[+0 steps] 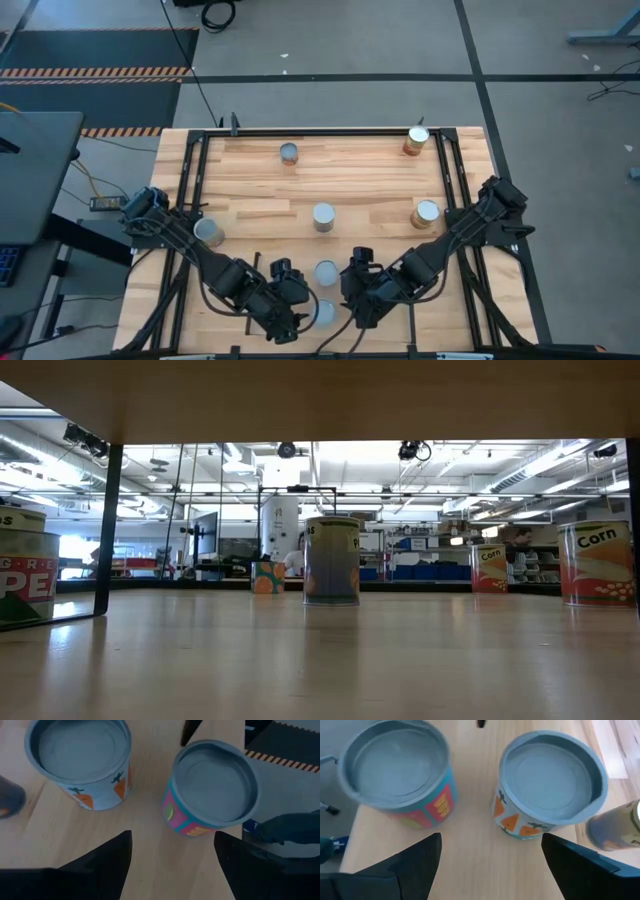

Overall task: Pick and place cans onto a shelf
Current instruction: Adjust the cans on the shelf, then put the bottom canned corn on the shelf

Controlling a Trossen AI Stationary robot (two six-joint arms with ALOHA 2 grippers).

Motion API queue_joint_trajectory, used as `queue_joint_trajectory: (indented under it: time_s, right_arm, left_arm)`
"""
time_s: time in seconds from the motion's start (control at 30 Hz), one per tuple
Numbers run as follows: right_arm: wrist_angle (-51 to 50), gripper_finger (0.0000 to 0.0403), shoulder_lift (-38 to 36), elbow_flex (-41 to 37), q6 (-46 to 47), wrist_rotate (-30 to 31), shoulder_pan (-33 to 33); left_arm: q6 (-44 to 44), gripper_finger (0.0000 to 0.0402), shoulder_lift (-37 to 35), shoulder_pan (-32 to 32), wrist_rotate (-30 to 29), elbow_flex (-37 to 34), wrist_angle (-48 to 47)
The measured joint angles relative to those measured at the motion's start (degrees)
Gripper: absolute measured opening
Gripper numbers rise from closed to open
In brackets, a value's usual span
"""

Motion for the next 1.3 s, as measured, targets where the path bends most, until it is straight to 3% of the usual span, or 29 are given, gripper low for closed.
queue_joint_trajectory:
  time_s: [0.53, 0.73, 0.83, 0.93, 1.0, 1.13, 1.3]
  right_arm:
    - [-0.19, 0.0352, -0.04, -0.24, 2.64, -3.81, 0.92]
    - [-18.65, 0.0352, -2.72, 8.12, 6.84, -3.93, 1.22]
    - [-28.63, 0.0352, -5.85, 11.27, 10.21, 1.38, 0.99]
    - [-37.83, 0.0352, -10.42, 10.61, 18.39, 11.24, 0.36]
    - [-41.74, 0.0352, -14.35, 8.83, 24.29, 14.73, -0.67]
    - [-41.14, 0.0355, -20.76, 3.40, 28.54, 16.85, -3.10]
    - [-43.97, 0.0370, -26.18, -3.76, 27.85, 10.97, -7.10]
  left_arm:
    - [-0.22, 0.0286, -1.18, 1.42, -0.04, 0.00, -3.54]
    - [-1.67, 0.0286, -6.22, 2.12, -0.16, -0.02, -8.65]
    - [-1.48, 0.0286, -9.67, 2.11, -4.32, -0.02, -9.47]
    - [-2.18, 0.0286, -12.95, 2.10, -9.47, 0.00, -9.47]
    - [-4.97, 0.0286, -14.82, 1.78, -14.16, 0.00, -8.42]
    - [-4.99, 0.0286, -17.41, -0.52, -22.78, 0.00, -5.21]
    - [2.66, 0.0286, -19.92, -2.49, -23.59, 0.00, -1.36]
